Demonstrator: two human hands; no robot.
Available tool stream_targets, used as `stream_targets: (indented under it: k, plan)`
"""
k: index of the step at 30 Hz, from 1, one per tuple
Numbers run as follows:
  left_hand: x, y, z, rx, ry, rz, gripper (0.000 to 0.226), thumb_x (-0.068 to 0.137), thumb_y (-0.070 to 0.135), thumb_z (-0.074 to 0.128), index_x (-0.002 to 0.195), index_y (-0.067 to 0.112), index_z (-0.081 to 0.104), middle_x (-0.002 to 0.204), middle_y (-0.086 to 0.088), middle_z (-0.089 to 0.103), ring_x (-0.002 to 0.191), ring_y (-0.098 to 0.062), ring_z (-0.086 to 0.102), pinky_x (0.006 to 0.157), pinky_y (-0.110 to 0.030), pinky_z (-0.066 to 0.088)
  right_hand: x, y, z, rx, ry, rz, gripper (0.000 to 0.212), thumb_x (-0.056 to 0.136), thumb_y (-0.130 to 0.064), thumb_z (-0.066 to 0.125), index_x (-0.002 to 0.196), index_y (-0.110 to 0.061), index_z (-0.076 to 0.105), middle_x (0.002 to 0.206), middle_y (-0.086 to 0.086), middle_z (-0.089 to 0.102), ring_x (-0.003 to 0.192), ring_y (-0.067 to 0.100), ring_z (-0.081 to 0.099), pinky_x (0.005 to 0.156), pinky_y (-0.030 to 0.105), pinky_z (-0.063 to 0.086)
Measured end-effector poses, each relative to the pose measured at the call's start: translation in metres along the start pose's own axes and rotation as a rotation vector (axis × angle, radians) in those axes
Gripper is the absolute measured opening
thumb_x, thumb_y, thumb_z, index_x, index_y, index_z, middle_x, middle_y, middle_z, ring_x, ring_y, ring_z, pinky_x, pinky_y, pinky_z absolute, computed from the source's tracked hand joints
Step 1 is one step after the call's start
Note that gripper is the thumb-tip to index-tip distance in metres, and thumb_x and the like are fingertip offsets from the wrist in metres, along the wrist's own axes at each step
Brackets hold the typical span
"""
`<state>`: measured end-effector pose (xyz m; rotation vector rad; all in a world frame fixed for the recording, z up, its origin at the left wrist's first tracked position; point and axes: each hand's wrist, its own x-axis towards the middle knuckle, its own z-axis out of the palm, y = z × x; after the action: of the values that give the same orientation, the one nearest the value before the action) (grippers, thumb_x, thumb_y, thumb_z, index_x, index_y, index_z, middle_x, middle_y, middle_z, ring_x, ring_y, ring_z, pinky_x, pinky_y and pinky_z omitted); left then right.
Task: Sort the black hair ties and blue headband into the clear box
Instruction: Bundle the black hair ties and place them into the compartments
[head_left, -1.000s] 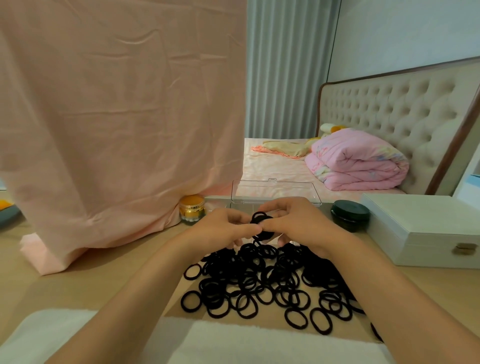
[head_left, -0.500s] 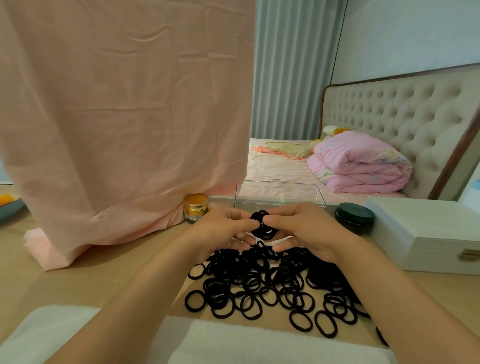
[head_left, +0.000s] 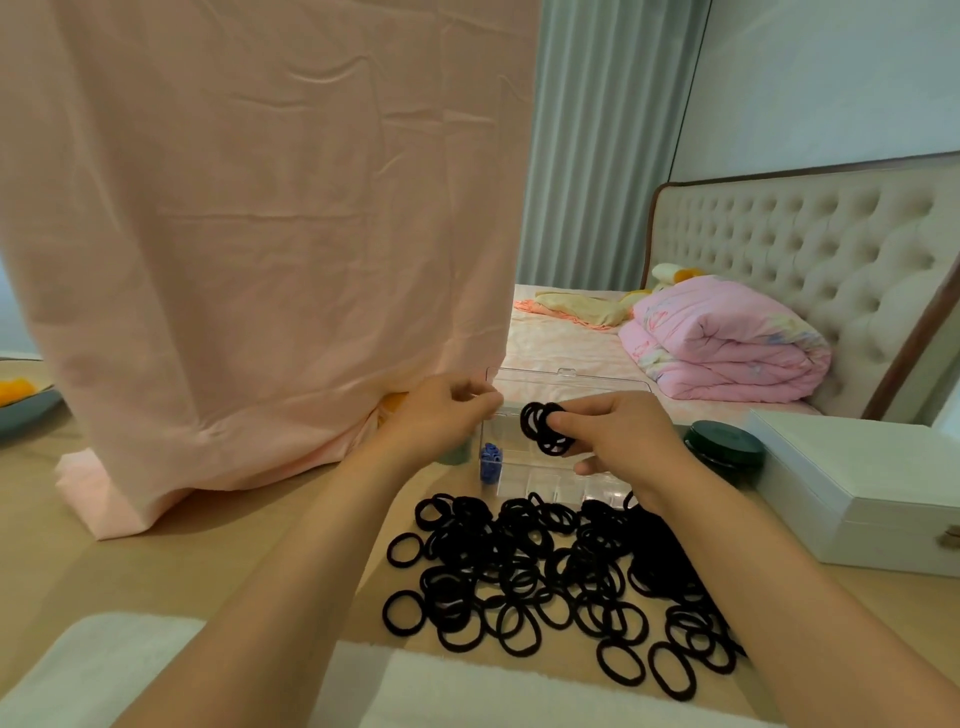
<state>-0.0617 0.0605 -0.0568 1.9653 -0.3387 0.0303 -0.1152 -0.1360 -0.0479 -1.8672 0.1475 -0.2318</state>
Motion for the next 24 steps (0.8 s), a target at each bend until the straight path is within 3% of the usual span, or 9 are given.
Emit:
stream_targets:
  k: [3, 8, 10, 14, 18, 22, 24]
  plan:
    - [0.005, -0.019, 0.004, 0.181, 0.068, 0.073, 0.021, 0.097, 0.032, 0.060, 0.116, 0.023, 0.066, 0.110, 0.007, 0.068, 0.087, -0.004, 0.061, 0.065, -0.011, 0.046, 0.018, -0.005, 0.012, 0.001, -0.006, 0.067, 0.012, 0.086, -0.009, 0.078, 0.097, -0.007, 0.074, 0.090, 0.014, 0.077, 0.071, 0.021, 0.073, 0.050, 0.025, 0.056]
    - [0.010, -0.036, 0.015, 0.283, 0.017, 0.126, 0.031, 0.099, 0.024, 0.056, 0.130, 0.025, 0.060, 0.113, 0.008, 0.066, 0.095, -0.006, 0.059, 0.078, -0.021, 0.044, 0.048, -0.006, 0.032, -0.154, -0.028, 0.177, 0.015, 0.087, -0.008, 0.077, 0.098, 0.000, 0.072, 0.087, 0.019, 0.076, 0.053, 0.017, 0.066, 0.042, 0.022, 0.044]
    - [0.012, -0.039, 0.015, 0.283, 0.034, 0.128, 0.034, 0.099, 0.023, 0.056, 0.133, 0.024, 0.057, 0.111, 0.009, 0.064, 0.095, -0.007, 0.058, 0.079, -0.021, 0.042, 0.060, -0.003, 0.039, -0.334, -0.038, 0.192, 0.019, 0.086, -0.010, 0.076, 0.097, 0.004, 0.071, 0.088, 0.021, 0.076, 0.056, 0.020, 0.066, 0.043, 0.024, 0.040]
    - [0.014, -0.043, 0.015, 0.296, 0.040, 0.158, 0.033, 0.098, 0.023, 0.057, 0.131, 0.024, 0.056, 0.109, 0.010, 0.063, 0.093, -0.007, 0.059, 0.080, -0.024, 0.046, 0.074, -0.001, 0.052, -0.763, -0.008, 0.062, 0.022, 0.077, -0.028, 0.079, 0.082, -0.007, 0.072, 0.075, 0.007, 0.069, 0.067, 0.022, 0.062, 0.059, 0.030, 0.050]
    - [0.014, -0.044, 0.017, 0.359, 0.044, 0.207, 0.026, 0.097, 0.027, 0.060, 0.122, 0.025, 0.065, 0.114, 0.007, 0.065, 0.096, -0.010, 0.058, 0.086, -0.029, 0.050, 0.069, 0.000, 0.064, -1.138, -0.052, -0.010, 0.017, 0.088, -0.023, 0.065, 0.076, -0.012, 0.062, 0.079, 0.005, 0.061, 0.078, 0.027, 0.058, 0.062, 0.030, 0.045]
    - [0.015, -0.045, 0.018, 0.444, 0.052, 0.238, 0.026, 0.096, 0.033, 0.060, 0.119, 0.029, 0.070, 0.102, 0.010, 0.052, 0.101, -0.014, 0.053, 0.083, -0.029, 0.043, 0.066, -0.005, 0.053, -1.120, -0.265, -0.073, 0.022, 0.096, -0.024, 0.058, 0.089, -0.010, 0.074, 0.080, 0.009, 0.063, 0.079, 0.028, 0.056, 0.063, 0.032, 0.042]
    - [0.014, -0.044, 0.019, 0.474, 0.051, 0.274, 0.029, 0.095, 0.036, 0.059, 0.123, 0.033, 0.068, 0.103, 0.012, 0.052, 0.109, -0.015, 0.049, 0.089, -0.033, 0.044, 0.062, -0.011, 0.042, -1.032, -0.317, -0.109, 0.024, 0.098, -0.022, 0.057, 0.106, -0.014, 0.078, 0.098, 0.009, 0.072, 0.091, 0.026, 0.063, 0.077, 0.033, 0.048]
